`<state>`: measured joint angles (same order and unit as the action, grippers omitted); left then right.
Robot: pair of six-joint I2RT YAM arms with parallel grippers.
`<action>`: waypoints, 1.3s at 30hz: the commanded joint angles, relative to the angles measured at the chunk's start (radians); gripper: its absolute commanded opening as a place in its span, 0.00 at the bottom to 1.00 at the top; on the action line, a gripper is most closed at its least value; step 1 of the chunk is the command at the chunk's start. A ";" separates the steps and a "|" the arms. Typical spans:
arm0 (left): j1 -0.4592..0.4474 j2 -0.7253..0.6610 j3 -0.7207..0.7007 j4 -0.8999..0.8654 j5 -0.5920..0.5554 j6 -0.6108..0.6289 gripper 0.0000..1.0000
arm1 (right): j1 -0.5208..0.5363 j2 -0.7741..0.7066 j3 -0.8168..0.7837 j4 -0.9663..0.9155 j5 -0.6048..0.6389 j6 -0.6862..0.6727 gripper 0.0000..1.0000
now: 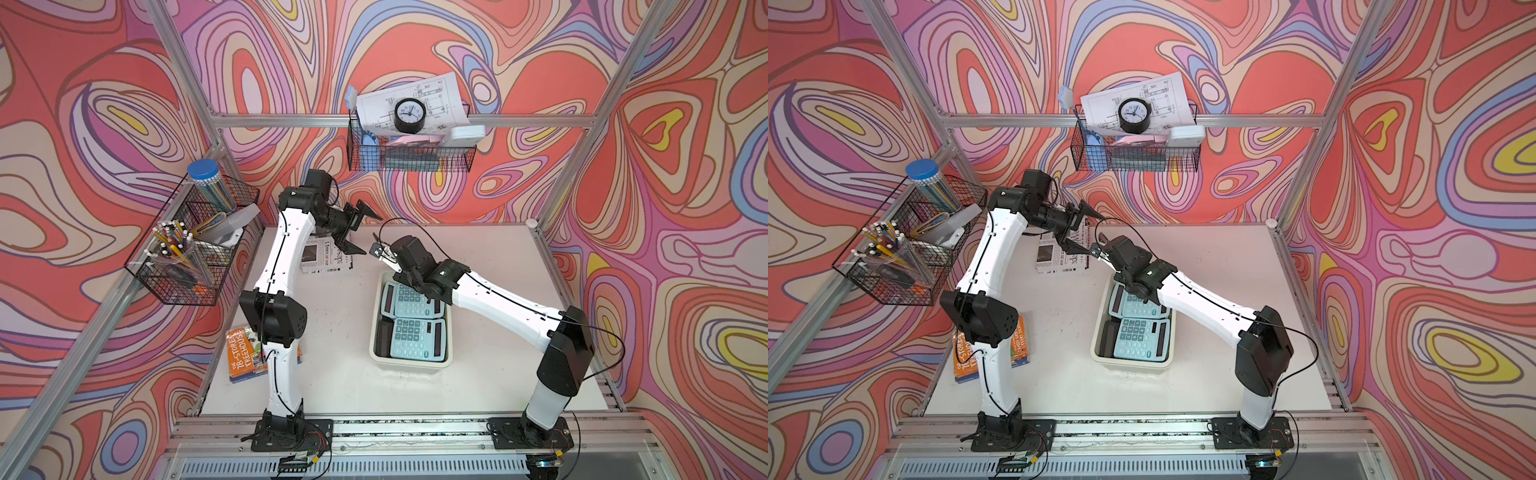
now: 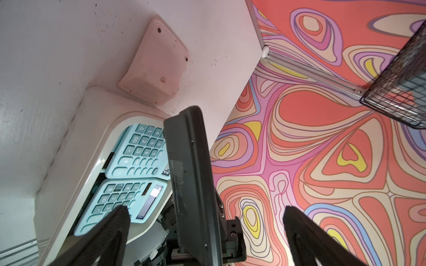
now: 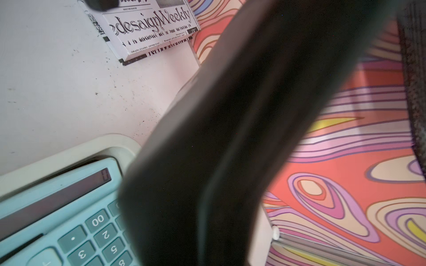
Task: Put the calculator in the storage box
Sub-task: Pick up the calculator at the center of the board.
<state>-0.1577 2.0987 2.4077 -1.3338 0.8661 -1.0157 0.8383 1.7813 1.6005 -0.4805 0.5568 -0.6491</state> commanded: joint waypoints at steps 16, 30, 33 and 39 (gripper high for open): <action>-0.014 0.044 0.022 -0.226 0.004 0.184 0.31 | 0.068 -0.016 0.004 0.184 0.108 -0.127 0.00; -0.014 0.048 0.036 -0.201 -0.013 0.181 0.00 | 0.082 -0.039 -0.016 0.173 0.083 -0.047 0.54; -0.014 0.047 0.036 -0.188 -0.025 0.177 0.00 | 0.081 -0.066 -0.028 0.143 0.070 -0.002 0.84; -0.009 0.041 0.033 -0.148 -0.060 0.158 0.00 | 0.079 -0.141 -0.035 0.019 0.042 0.138 0.98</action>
<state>-0.1703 2.1361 2.4245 -1.5173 0.8238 -0.8490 0.9176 1.7027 1.5703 -0.4007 0.6220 -0.6220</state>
